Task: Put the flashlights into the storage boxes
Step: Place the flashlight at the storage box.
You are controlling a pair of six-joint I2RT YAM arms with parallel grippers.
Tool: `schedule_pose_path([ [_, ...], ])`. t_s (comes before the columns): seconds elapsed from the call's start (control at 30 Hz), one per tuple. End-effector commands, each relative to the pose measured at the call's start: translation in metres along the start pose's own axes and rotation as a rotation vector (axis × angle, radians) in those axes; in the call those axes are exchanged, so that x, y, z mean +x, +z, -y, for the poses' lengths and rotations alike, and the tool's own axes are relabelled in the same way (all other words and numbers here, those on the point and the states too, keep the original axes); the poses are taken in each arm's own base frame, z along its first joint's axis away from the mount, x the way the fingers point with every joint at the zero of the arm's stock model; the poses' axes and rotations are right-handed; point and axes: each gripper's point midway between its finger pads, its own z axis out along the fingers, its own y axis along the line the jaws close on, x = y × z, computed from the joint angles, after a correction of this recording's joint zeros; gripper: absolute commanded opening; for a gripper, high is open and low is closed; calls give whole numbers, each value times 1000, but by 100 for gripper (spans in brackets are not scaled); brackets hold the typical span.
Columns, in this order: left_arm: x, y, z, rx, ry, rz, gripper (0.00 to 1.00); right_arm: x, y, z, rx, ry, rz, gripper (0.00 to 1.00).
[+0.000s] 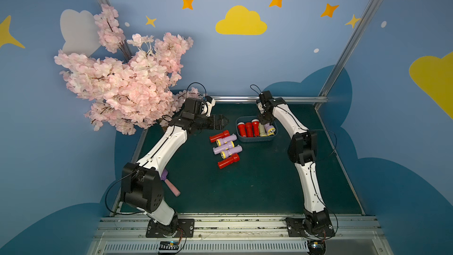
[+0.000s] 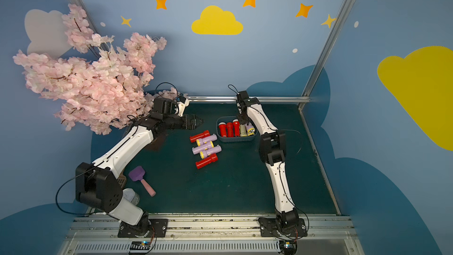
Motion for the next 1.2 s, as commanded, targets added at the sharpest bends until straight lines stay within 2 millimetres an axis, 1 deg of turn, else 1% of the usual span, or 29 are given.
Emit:
schedule_pose_path([
  [0.0, -7, 2, 6, 14, 19, 2, 99, -4, 9, 19, 36, 36, 14, 23],
  [0.17, -9, 6, 9, 12, 24, -2, 99, -1, 14, 32, 69, 53, 4, 28],
  [0.27, -9, 7, 11, 13, 25, -7, 99, 1, 15, 35, 73, 63, -4, 34],
  [0.4, -7, 7, 15, 12, 30, -12, 99, 0, 11, 35, 67, 68, 4, 43],
  [0.5, -7, 5, 17, 11, 32, -11, 99, -2, 8, 36, 73, 69, 14, 45],
  [0.7, -4, 1, 21, 7, 39, -4, 99, -6, -3, 47, 125, 79, 29, 48],
  [0.8, -2, -3, 24, 6, 43, -1, 99, -8, -12, 49, 132, 84, 44, 48],
  [0.93, -1, -8, 27, 1, 50, 7, 99, -17, -31, 49, 138, 70, 99, 48],
  [1.03, 0, -12, 29, -5, 55, 13, 99, -23, -50, 43, 125, 51, 131, 48],
  [1.17, 6, -17, 31, -8, 54, 12, 99, -27, -72, 27, 108, 16, 163, 48],
])
